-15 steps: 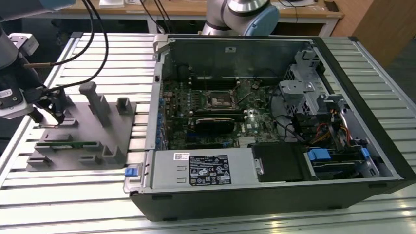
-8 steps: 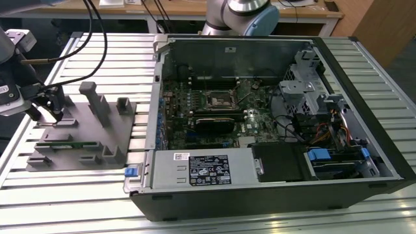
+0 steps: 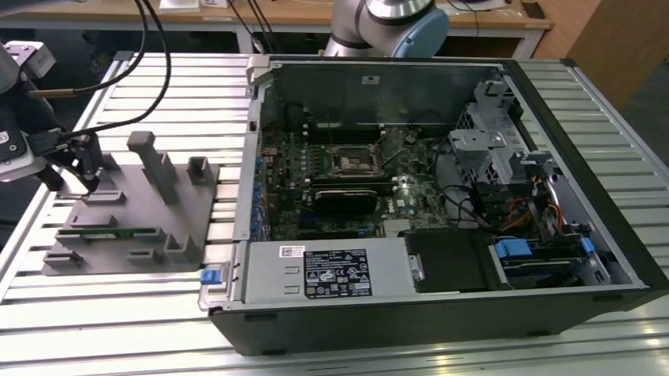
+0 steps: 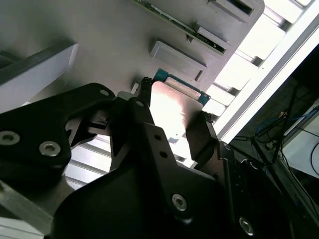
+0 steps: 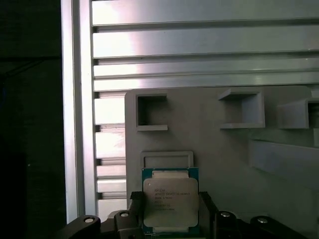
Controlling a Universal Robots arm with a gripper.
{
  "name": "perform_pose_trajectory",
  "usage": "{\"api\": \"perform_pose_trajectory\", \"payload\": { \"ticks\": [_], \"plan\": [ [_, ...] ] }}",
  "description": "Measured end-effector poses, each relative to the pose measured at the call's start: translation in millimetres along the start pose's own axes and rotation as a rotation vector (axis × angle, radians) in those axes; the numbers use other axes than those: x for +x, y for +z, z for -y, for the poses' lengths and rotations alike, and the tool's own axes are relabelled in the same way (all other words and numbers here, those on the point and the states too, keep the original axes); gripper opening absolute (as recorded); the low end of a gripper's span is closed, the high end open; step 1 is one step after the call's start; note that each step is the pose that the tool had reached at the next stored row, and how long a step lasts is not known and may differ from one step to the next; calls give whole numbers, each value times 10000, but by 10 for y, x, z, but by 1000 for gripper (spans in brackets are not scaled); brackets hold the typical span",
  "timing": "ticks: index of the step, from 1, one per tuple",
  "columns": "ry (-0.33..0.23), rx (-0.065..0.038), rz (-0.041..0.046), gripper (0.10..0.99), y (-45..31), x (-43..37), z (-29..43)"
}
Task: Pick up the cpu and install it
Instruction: 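Pick up the cpu and move it towards the insertion slot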
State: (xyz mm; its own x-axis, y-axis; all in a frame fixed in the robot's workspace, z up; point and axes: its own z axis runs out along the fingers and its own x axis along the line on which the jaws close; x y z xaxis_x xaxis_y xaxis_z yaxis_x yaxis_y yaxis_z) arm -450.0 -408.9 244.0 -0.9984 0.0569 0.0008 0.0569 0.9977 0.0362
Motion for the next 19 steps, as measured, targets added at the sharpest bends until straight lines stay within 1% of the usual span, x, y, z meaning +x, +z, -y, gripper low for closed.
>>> {"api": "perform_pose_trajectory", "payload": {
  "ticks": [19],
  "plan": [
    [0, 0, -1, 533, -122, 0, -4]
  ]
}}
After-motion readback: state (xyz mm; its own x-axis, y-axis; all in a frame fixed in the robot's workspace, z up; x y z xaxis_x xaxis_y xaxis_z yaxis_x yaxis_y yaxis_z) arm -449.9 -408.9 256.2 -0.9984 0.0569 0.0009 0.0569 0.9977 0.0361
